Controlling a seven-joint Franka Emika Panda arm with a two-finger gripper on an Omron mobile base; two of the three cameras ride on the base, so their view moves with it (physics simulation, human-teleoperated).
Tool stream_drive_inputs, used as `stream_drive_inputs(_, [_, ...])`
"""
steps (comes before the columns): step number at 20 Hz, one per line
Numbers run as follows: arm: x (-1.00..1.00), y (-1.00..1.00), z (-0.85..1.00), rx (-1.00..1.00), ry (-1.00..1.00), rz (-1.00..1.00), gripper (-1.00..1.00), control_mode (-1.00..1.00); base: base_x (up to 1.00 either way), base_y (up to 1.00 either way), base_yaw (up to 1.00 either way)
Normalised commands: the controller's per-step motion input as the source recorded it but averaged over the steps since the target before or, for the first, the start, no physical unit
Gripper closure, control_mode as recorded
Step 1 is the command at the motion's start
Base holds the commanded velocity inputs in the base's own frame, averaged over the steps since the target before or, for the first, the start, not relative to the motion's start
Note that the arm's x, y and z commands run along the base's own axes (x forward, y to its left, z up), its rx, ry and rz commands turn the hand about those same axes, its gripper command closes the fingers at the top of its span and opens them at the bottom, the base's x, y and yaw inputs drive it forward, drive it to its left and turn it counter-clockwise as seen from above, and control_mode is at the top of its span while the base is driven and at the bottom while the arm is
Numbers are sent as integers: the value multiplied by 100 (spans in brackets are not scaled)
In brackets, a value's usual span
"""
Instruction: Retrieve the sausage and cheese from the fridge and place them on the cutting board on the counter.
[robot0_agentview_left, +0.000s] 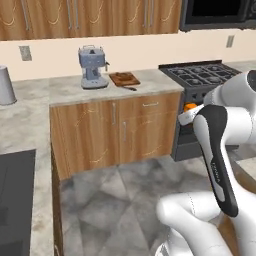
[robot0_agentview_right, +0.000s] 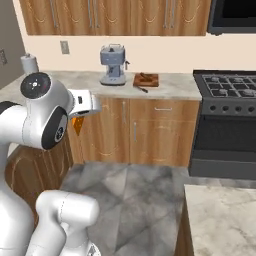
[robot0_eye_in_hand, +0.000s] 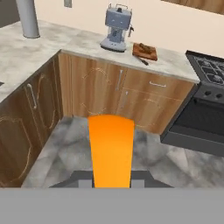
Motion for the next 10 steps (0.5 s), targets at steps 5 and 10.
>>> stream_drive_inputs(5, [0, 0, 0, 0, 0, 0, 100, 100, 100, 0, -8])
stream_drive_inputs(10, [0, 0, 0, 0, 0, 0, 100, 100, 100, -10, -5])
